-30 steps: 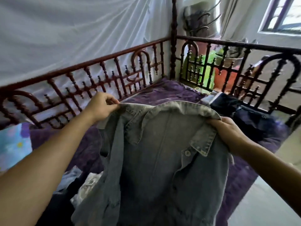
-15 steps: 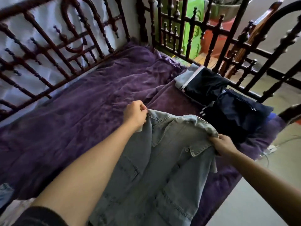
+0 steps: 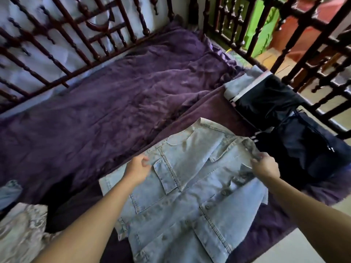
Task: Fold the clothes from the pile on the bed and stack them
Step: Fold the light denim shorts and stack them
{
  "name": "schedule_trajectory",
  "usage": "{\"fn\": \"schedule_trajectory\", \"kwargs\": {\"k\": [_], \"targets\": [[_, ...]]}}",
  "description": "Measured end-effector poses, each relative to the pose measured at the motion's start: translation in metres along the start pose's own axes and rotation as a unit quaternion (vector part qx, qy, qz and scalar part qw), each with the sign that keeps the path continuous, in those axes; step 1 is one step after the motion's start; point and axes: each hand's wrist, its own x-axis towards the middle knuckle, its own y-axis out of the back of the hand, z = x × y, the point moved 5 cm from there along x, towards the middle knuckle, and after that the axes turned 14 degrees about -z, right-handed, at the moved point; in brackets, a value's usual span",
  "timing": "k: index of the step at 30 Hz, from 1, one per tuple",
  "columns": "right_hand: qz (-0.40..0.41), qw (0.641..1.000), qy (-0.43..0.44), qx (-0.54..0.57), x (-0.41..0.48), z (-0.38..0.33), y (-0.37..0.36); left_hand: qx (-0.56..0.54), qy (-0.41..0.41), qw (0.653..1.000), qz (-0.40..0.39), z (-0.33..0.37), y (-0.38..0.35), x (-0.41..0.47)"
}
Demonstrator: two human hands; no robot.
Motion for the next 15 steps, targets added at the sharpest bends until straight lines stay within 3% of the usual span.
{"fn": "schedule_trajectory", "kwargs": {"k": [2,4,7,9,12,15], "targets": [[-0.007,0.997,0.061,-0.039,-0.002,-0.032,-0.016,-0.020,0.064,0.998,-0.007,-0.054,-0.001,-0.011],[-0.058,0.995,0.068,0.037,0.001,-0.054,-0.047,-0.055,0.119,0.991,-0.010,-0.103,-0.008,-0.020],[-0.177,0.952,-0.045,0.247,0.018,-0.059,-0.106,-0.139,0.201,0.970,0.010,-0.174,-0.034,-0.023],[-0.212,0.924,-0.102,0.303,0.036,-0.058,-0.135,-0.202,0.256,0.945,0.030,-0.218,-0.063,-0.023],[-0.150,0.920,-0.139,0.336,0.066,-0.058,-0.156,-0.333,0.307,0.890,0.044,-0.259,-0.109,-0.018],[-0.053,0.899,-0.092,0.425,0.085,-0.073,-0.147,-0.388,0.317,0.859,0.105,-0.280,-0.121,-0.005]]}}
